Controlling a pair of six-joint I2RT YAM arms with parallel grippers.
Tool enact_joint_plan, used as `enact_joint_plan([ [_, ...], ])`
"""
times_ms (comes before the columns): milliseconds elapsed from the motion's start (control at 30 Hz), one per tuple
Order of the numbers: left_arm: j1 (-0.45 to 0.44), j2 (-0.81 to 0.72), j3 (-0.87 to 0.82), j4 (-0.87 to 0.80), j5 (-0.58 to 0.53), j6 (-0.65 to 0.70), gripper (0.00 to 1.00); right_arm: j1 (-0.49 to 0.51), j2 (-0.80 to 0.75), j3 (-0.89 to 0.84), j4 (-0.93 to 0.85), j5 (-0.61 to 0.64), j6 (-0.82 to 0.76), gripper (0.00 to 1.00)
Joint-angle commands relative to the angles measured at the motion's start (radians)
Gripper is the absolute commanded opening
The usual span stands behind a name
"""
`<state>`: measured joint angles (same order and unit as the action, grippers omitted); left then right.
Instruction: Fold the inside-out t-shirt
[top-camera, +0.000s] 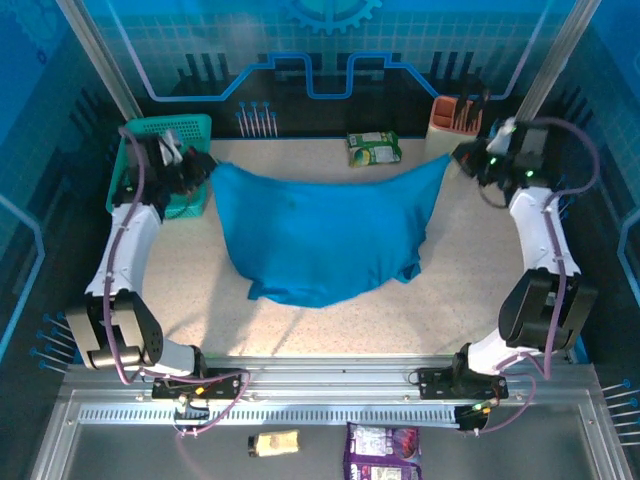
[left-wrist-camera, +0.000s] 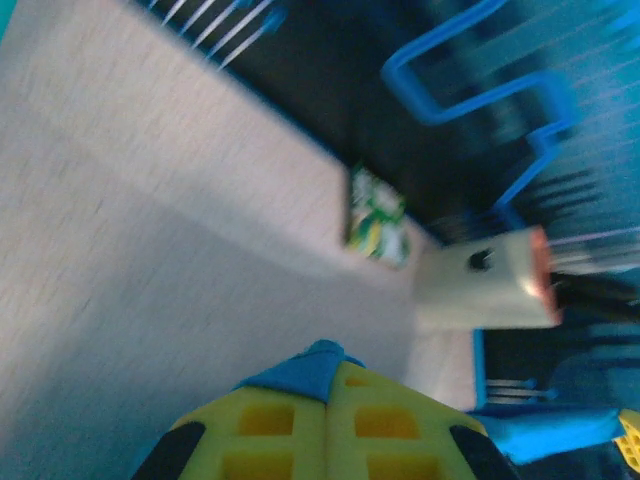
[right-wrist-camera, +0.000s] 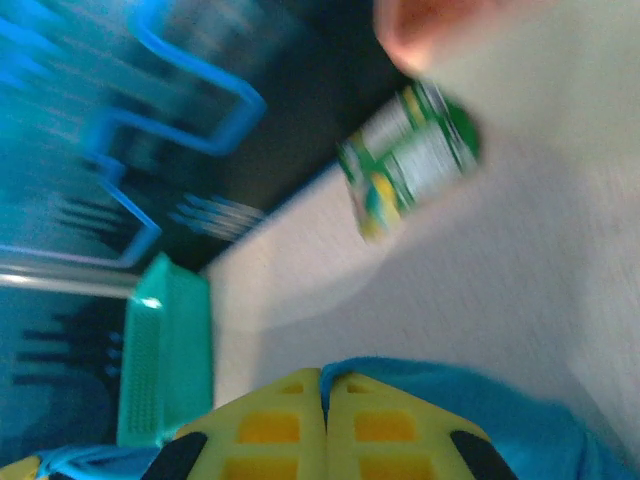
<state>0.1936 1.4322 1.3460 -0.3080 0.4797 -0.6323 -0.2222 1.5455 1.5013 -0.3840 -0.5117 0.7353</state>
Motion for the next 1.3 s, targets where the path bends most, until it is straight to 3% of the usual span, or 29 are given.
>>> enact_joint_plan([
  [0,0.03,-0.008,0.193,0.023,0.041,-0.047,0.0,-0.052,-0.004,0.24,-0.11,0.006,0.008,0.0],
  [167,0.041,0.076,0.53,0.015,0.056,-0.119,0.0,-0.095,0.092,0.672,-0.187,-0.019,0.077,0.0],
  [300,0.041,0.092,0.671,-0.001,0.083,-0.155,0.0,-0.115,0.074,0.791,-0.225,-0.024,0.092,0.0],
  [433,0.041,-0.013,0.538,-0.038,0.108,-0.121,0.0,-0.117,-0.089,0.565,-0.236,-0.019,0.03,0.0],
  [567,0.041,-0.185,0.219,-0.096,0.114,-0.057,0.0,-0.121,-0.285,0.204,-0.253,-0.007,-0.051,0.0],
  [667,0.041,-0.294,0.036,-0.153,0.118,-0.014,0.0,-0.124,-0.391,0.008,-0.278,-0.008,-0.091,0.0],
  [767,0.034,-0.332,-0.109,-0.091,0.145,-0.058,0.0,-0.123,-0.432,-0.13,-0.263,-0.016,-0.102,0.0],
  [933,-0.078,-0.214,-0.147,-0.063,0.146,-0.005,0.0,-0.124,-0.385,-0.212,-0.243,0.005,-0.144,0.0],
  [1267,-0.216,0.271,0.06,-0.134,0.149,0.16,0.0,-0.132,-0.205,-0.301,-0.161,0.189,-0.214,0.0],
])
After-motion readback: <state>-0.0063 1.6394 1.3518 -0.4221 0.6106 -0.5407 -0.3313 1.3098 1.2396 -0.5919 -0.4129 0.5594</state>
